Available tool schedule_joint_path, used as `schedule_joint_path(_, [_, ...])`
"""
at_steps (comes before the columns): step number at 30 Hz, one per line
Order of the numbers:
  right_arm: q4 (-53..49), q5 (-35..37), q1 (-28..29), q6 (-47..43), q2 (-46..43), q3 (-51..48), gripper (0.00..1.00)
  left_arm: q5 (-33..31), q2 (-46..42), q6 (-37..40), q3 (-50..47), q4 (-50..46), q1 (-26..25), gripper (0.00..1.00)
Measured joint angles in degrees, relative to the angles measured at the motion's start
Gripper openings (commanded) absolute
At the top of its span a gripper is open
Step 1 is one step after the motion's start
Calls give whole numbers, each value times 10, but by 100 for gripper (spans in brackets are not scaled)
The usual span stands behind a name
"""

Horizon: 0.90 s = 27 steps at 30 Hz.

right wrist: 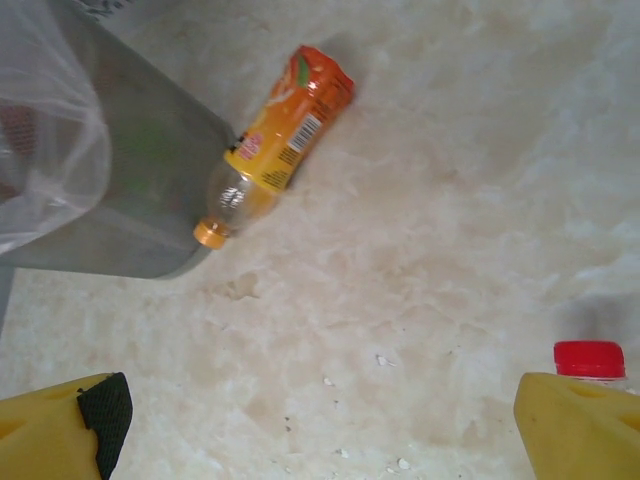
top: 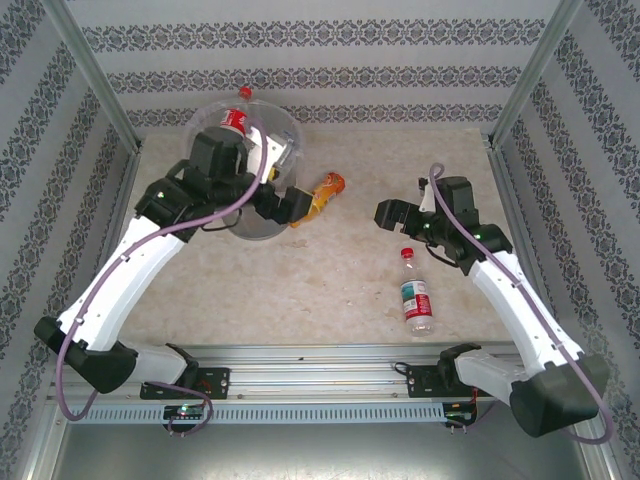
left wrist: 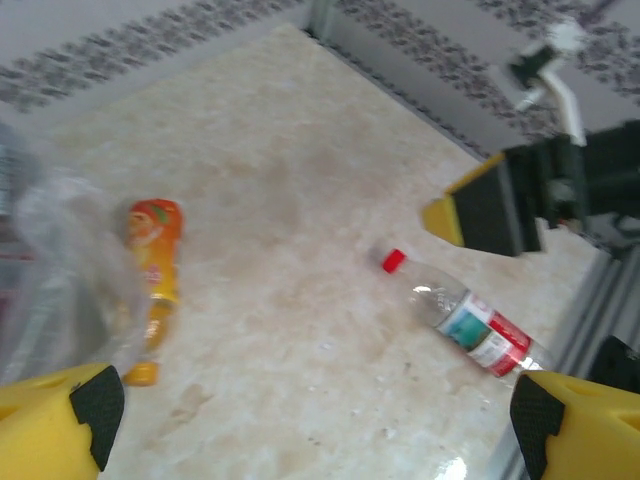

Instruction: Put the plastic bottles in the bin

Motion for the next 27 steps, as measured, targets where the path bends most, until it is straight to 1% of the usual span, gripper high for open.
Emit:
schedule_joint_path(4, [26,-18,0,30,32,-9,98,36,-5,-1,-76,57,-16,100])
schedule_joint_path(7, [52,-23,0,60,62,-10,98,42,-5,-1,-124,96,-34,100])
schedule_joint_path(11, [85,-26,7,102,124,-2,98,41,-5,-6,-171,140,-52,100])
schedule_joint_path(19, [116,-26,49,156,277,113,98,5,-15,-14,-193,177,-60,100])
schedule_joint_path(24, [129,-17,61,175,373,205,98,-5,-26,-14,-195,178,-60,100])
schedule_joint_path(27, [135,-10,64,186,416,240,98,-4,-28,-14,-195,178,-60,100])
